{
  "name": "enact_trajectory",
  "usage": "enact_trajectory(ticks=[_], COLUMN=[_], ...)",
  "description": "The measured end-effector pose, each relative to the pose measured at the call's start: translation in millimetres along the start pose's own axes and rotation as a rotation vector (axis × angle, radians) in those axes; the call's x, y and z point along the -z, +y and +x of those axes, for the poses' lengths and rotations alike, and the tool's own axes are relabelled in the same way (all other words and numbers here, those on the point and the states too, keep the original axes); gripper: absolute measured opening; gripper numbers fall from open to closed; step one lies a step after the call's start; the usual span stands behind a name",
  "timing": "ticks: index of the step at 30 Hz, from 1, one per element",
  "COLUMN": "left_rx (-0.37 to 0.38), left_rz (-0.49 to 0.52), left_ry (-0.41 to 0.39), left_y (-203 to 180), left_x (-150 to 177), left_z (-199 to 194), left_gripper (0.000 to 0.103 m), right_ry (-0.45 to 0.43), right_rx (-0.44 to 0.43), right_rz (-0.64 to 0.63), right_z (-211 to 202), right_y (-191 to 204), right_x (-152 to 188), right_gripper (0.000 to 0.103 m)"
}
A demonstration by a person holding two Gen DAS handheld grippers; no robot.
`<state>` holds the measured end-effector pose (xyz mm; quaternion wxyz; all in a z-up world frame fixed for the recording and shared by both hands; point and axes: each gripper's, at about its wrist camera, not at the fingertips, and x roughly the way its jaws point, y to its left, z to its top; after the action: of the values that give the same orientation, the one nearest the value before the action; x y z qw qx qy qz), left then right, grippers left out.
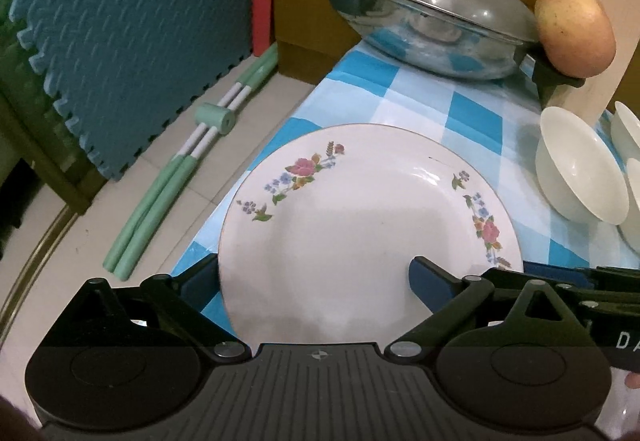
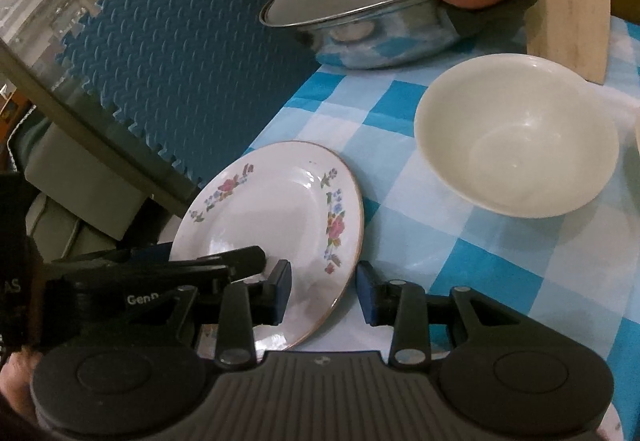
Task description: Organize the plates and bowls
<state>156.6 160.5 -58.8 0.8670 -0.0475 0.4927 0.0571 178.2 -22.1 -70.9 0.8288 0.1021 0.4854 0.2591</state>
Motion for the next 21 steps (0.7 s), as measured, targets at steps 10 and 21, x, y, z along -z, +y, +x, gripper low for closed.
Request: enact_trajectory(ticks=[10, 21], left_rx=[-0.005, -0.009], left_rz=[0.003, -0.002], left_ry=[0.013, -0.019], left_y=[-1.1, -3.5], left_x=[-0.2, 2.7], left_z=[2.0, 1.4], left_gripper=[0.103, 0.103], right_ry=[0.011, -0.014], right_rx=[-0.016, 0.025], right_rz=[-0.013, -0.044], right_z=[-0.8, -0.1], right_y=[-3.0, 0.5], right_x=[0.3, 4.1], right_gripper=[0.029, 0.017])
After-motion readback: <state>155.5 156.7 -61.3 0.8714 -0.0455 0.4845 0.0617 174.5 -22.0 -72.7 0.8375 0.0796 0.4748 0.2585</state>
